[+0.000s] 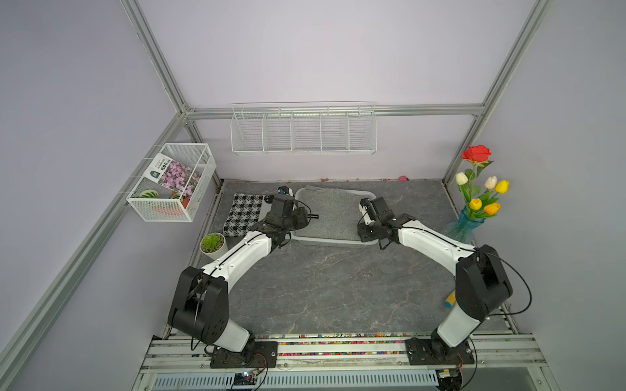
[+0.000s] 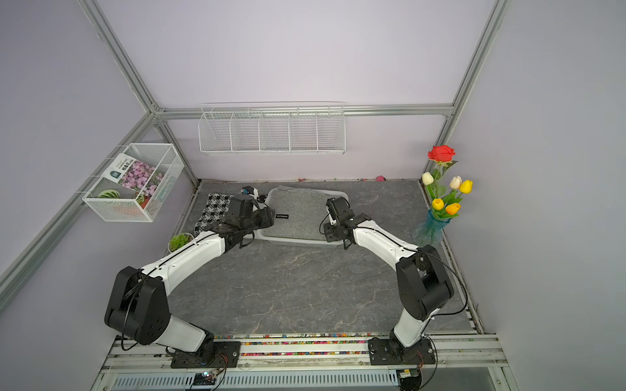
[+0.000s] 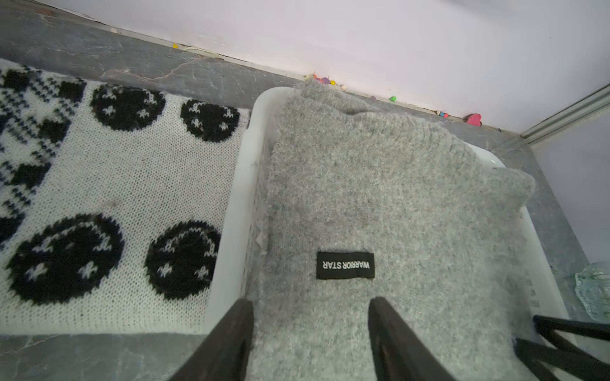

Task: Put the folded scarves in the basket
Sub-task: Place the scarf in the basket, then move the scarf to the center of the board.

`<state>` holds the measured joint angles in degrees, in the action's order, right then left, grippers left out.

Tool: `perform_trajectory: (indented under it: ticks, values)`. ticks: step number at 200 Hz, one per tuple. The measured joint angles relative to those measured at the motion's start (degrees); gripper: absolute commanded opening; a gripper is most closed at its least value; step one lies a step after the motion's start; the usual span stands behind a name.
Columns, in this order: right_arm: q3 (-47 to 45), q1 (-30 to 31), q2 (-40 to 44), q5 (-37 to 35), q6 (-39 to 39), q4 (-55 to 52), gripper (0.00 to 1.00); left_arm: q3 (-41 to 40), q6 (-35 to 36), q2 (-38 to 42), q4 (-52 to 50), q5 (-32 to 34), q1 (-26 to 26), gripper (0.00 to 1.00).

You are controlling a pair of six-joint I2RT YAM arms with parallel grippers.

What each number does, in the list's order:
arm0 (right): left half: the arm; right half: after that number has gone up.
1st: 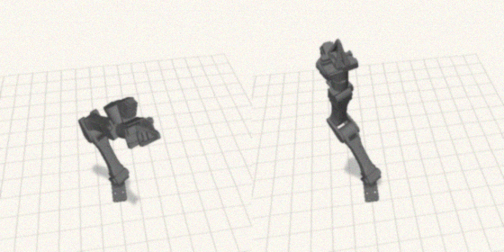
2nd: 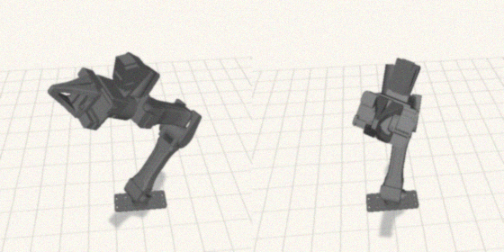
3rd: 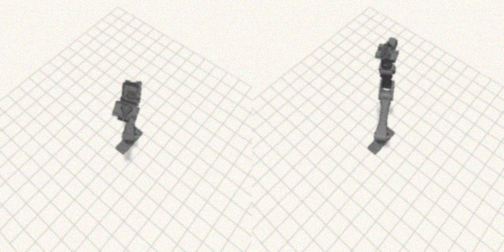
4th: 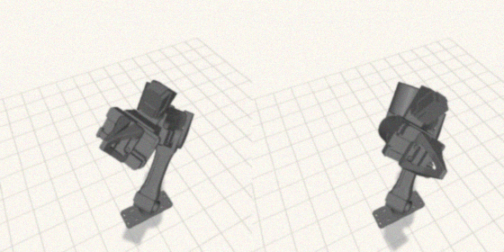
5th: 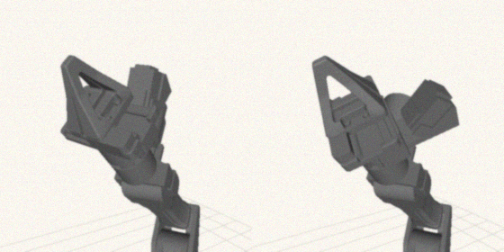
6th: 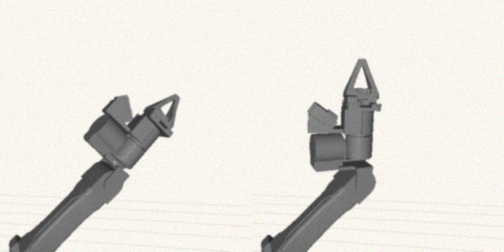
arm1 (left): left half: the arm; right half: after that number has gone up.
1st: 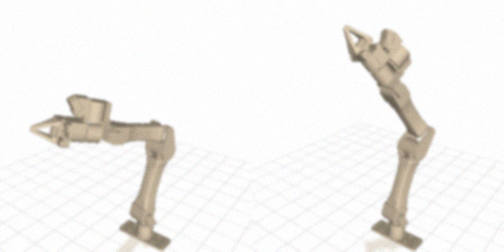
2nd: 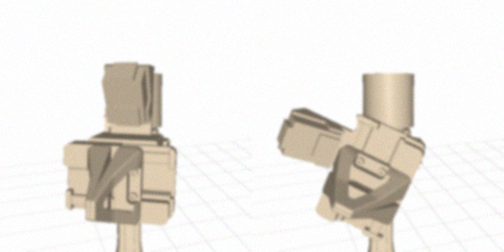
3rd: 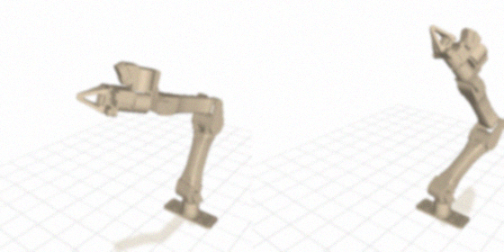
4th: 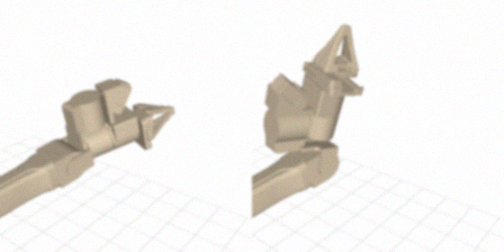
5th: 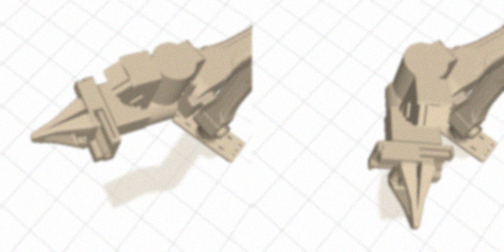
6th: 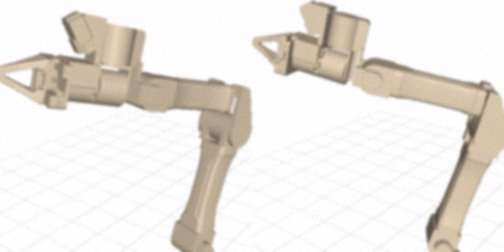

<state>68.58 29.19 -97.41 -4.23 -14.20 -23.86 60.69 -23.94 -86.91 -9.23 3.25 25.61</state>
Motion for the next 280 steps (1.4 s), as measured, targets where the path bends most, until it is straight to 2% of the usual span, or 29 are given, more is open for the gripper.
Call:
perform_trajectory:
  ticks: [26, 64, 94, 120, 156, 176, 219, 254, 280]
  values:
    - [-4.8, -1.6, 3.6, 1.1, -1.4, 3.5, 0.49, -1.4, 0.0, 0.1, -0.1, 0.8, -1.7, 0.6]
    - [-10.2, -8.2, 8.8, 7.5, -5.5, 7.9, 0.48, -1.4, -0.9, -0.7, -0.4, -0.5, -4.0, 0.61]
    - [-12.2, -8.9, 12.4, 7.8, -7.1, 7.5, 0.48, 0.9, -1.1, -2.8, -1.9, -1.2, -4.2, 0.61]
    - [-16.6, -7.6, 19.4, 8.3, -7.8, 8.4, 0.49, 5.3, -0.9, -8.5, -1.7, -0.6, -4.3, 0.62]
    - [-25.6, -0.8, 33.3, 6.4, -7.4, 12.5, 0.5, 10.6, -1.2, -17.4, 0.4, 0.6, -5.4, 0.63]
    - [-29.5, 1.5, 37.6, 6.2, -7.5, 14.4, 0.5, 13.7, -1.3, -21.2, 0.4, 2.3, -6.3, 0.63]
    - [-30.3, 5.0, 37.0, 5.7, -7.4, 16.9, 0.5, 14.0, -1.5, -27.2, 0.2, 4.6, -8.4, 0.62]
    - [-30.0, 9.9, 32.8, 5.8, -6.8, 19.3, 0.5, 14.7, -2.5, -30.0, 0.5, 1.9, -9.4, 0.51]
    - [-28.2, 14.2, 27.0, 5.8, -5.8, 20.7, 0.5, 13.0, -3.9, -29.6, 3.0, -1.3, -10.1, 0.5]
